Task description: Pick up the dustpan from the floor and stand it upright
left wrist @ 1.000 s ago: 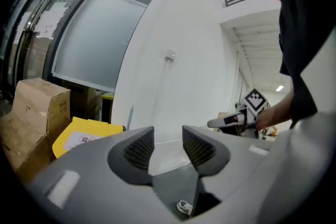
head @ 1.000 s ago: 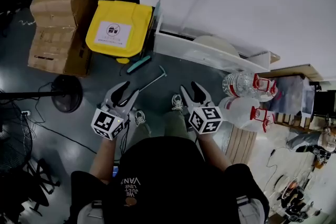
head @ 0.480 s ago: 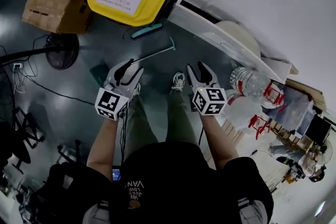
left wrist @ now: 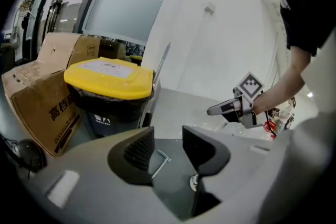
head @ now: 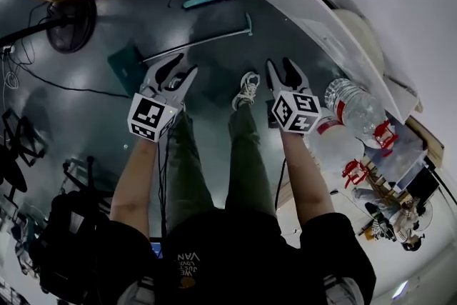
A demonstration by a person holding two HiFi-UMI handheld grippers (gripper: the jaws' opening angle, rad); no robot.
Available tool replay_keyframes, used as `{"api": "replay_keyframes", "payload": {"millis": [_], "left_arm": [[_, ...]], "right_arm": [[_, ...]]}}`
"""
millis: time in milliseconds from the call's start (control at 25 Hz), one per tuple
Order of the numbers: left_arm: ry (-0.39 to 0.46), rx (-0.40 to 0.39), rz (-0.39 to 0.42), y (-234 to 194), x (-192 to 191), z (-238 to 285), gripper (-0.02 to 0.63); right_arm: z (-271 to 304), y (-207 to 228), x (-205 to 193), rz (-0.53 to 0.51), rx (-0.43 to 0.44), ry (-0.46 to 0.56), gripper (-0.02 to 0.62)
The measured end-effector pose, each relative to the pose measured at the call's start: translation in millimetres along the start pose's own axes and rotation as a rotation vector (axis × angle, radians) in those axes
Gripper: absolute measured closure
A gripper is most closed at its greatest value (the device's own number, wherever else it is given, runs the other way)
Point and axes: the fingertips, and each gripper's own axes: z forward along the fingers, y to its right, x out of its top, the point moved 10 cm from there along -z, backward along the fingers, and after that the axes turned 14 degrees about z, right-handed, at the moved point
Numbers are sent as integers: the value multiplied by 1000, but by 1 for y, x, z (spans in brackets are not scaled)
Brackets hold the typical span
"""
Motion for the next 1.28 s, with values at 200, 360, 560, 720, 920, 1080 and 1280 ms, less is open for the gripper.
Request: {"api": "replay_keyframes", "payload": {"millis": [200, 360, 560, 720, 920, 1080, 1280], "left_arm": [[-21, -23, -4, -6, -45, 41, 430], [-37, -25, -25, -11, -84, 67, 430], [-68, -25, -53, -8, -138, 96, 430], [-91, -6, -80, -9, -183, 116, 430], [-143, 10, -116, -7, -238, 130, 430], [-183, 21, -124, -4, -273, 138, 430], [-195, 42, -137, -5, -311, 150, 430]], "right_arm": [[61, 23, -21, -34, -4, -61, 411], [109, 37, -39, -76, -4, -116, 411], [164, 65, -67, -123, -15, -190, 411], [202, 92, -91, -136, -56, -234, 411], [244, 121, -122, -166, -99, -310, 411], [279, 146, -146, -160, -121, -379, 411], [320, 173, -164, -125, -157, -397, 411]]}}
